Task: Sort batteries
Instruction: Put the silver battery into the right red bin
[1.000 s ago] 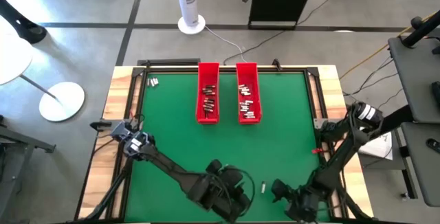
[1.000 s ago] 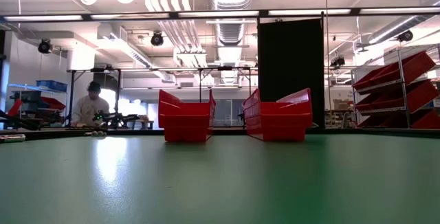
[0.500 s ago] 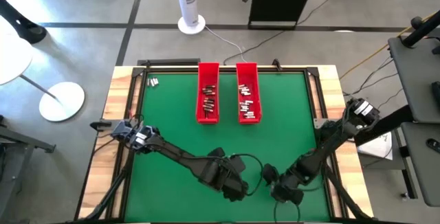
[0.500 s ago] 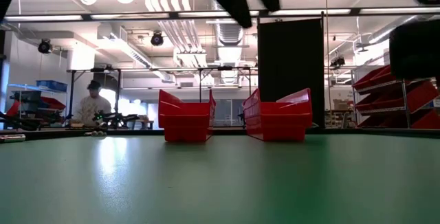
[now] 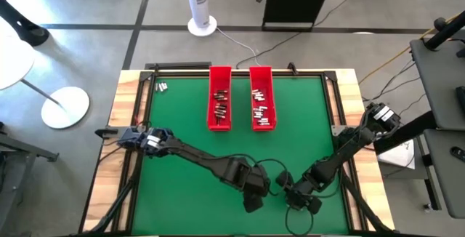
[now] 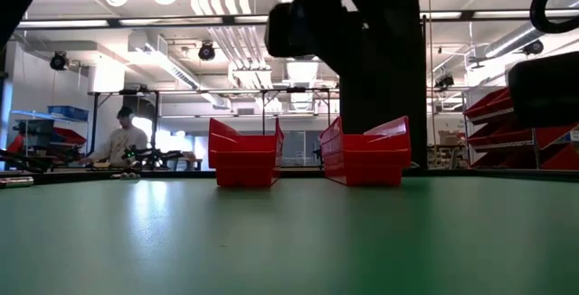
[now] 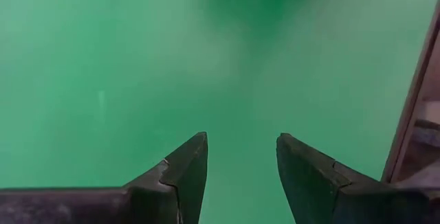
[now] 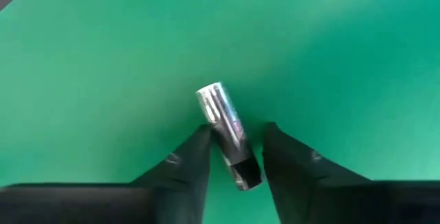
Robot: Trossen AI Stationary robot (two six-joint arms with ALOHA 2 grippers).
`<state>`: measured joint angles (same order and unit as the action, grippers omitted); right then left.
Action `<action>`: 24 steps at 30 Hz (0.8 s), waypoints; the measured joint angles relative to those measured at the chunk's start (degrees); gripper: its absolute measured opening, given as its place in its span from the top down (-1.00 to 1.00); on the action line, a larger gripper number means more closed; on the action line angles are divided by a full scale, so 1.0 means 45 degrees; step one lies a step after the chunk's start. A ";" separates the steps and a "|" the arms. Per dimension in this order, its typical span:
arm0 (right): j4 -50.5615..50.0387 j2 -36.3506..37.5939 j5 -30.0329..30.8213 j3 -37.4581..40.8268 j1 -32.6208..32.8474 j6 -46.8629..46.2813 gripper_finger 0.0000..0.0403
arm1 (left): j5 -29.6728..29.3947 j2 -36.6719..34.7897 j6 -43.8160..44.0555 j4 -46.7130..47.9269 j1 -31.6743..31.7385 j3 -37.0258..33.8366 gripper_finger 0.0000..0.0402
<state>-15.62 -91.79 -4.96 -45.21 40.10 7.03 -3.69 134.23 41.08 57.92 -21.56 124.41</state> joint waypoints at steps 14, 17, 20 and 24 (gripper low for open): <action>-0.0083 0.0005 0.0103 0.0015 -0.0029 -0.1017 0.81 | 0.2722 -0.1028 -0.1363 -0.5022 0.0470 -0.5232 0.23; -0.0096 0.0001 0.0089 0.0015 -0.0117 -0.1396 0.79 | 0.3463 -0.1792 -0.0996 -0.7415 0.0662 -0.7331 0.23; -0.0118 0.0000 0.0051 0.0015 -0.0289 -0.1815 0.80 | 0.3155 -0.3085 -0.1022 -0.9233 0.0710 -0.9142 0.23; -0.0154 -0.0010 -0.0028 0.0015 -0.0746 -0.2562 0.80 | 0.1009 -0.5236 -0.1386 -1.0583 0.0686 -1.1477 0.23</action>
<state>-16.31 -91.83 -5.08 -45.15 36.74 -4.50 0.85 110.67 34.84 10.29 -18.48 72.76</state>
